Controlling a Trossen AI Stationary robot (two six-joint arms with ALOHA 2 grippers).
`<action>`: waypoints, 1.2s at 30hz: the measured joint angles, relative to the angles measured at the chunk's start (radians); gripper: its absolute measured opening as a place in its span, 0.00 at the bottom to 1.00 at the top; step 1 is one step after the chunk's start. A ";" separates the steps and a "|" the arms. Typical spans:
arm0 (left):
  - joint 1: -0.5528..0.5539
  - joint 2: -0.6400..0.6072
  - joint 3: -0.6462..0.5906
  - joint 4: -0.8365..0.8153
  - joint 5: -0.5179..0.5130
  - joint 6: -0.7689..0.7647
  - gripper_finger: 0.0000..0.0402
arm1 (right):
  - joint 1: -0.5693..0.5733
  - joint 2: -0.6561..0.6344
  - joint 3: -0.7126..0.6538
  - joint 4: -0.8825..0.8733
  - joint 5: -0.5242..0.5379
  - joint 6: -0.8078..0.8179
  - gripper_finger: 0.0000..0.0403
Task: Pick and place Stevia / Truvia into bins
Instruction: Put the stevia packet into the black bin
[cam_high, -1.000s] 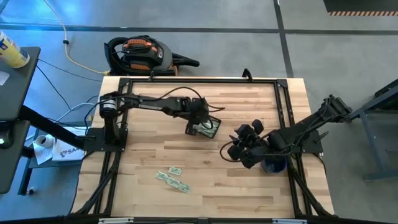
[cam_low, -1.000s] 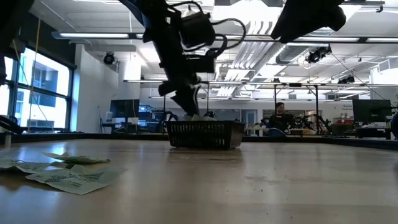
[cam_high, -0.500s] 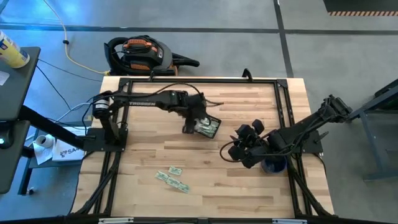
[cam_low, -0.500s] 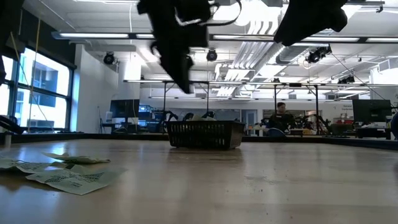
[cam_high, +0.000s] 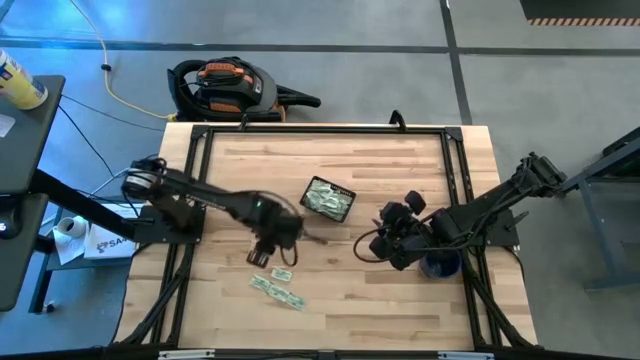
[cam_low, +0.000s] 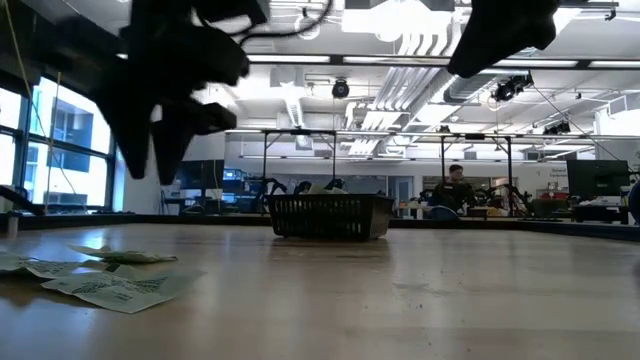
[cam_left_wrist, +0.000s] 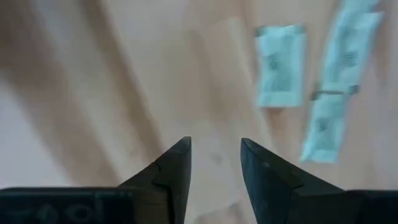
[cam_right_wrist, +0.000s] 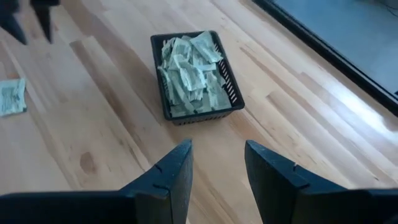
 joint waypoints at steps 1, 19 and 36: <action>-0.027 -0.013 -0.022 0.029 0.001 -0.019 0.43 | 0.000 0.000 0.000 0.000 -0.007 -0.008 0.34; -0.212 0.086 -0.167 0.383 -0.096 -0.273 0.54 | 0.000 0.000 -0.008 0.000 -0.062 -0.071 0.34; -0.062 0.128 -0.110 0.363 -0.179 -0.161 0.08 | 0.008 0.000 -0.011 0.041 -0.012 -0.008 0.34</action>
